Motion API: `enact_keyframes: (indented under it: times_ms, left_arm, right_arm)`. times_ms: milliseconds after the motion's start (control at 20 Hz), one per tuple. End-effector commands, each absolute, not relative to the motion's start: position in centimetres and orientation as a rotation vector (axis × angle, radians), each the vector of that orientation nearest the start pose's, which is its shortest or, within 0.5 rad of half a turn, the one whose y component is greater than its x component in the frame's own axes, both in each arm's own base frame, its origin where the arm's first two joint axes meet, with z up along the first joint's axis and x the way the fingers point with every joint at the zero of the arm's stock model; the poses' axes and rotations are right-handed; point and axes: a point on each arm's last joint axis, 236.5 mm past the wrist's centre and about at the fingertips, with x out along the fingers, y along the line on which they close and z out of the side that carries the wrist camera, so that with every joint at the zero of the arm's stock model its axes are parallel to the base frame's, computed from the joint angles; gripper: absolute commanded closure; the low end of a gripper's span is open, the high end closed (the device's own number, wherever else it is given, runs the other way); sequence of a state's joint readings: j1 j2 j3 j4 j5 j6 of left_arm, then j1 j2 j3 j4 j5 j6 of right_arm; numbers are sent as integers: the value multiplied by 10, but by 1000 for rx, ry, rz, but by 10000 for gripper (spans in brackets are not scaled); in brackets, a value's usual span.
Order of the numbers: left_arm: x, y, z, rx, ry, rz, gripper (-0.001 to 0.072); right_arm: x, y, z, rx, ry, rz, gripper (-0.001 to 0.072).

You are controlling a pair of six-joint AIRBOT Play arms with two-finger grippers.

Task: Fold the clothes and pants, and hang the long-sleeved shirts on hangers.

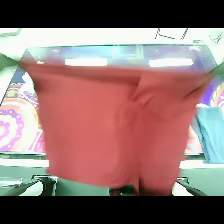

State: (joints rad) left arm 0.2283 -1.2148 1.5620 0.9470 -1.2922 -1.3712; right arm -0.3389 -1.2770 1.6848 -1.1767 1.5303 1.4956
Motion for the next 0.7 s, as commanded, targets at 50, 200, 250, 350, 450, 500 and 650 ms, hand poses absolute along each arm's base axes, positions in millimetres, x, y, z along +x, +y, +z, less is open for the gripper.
enact_keyframes:
  times_ms: [50, 200, 250, 350, 450, 500, 650]
  left_arm:
    - [440, -59, 2, -518, 1237, -287, 685]
    - [487, -43, -38, -569, 1205, -226, 684]
    - [505, -39, -36, -574, 1161, -214, 685]
    - [541, -30, -24, -578, 1052, -194, 685]
    - [566, -27, -13, -571, 967, -178, 685]
    - [573, -28, -12, -567, 943, -172, 684]
    - [574, -42, -32, -566, 976, -180, 685]
  right_arm:
    - [433, -10, -8, 495, 1343, 16, 673]
    - [517, -17, -22, 596, 1086, -22, 673]
    - [544, -28, -12, 604, 968, -46, 673]
    - [581, -47, 12, 614, 778, -86, 673]
    - [595, -58, 18, 615, 695, -114, 673]
    - [597, -58, 12, 623, 701, -117, 673]
    - [594, -44, -22, 650, 779, -103, 673]
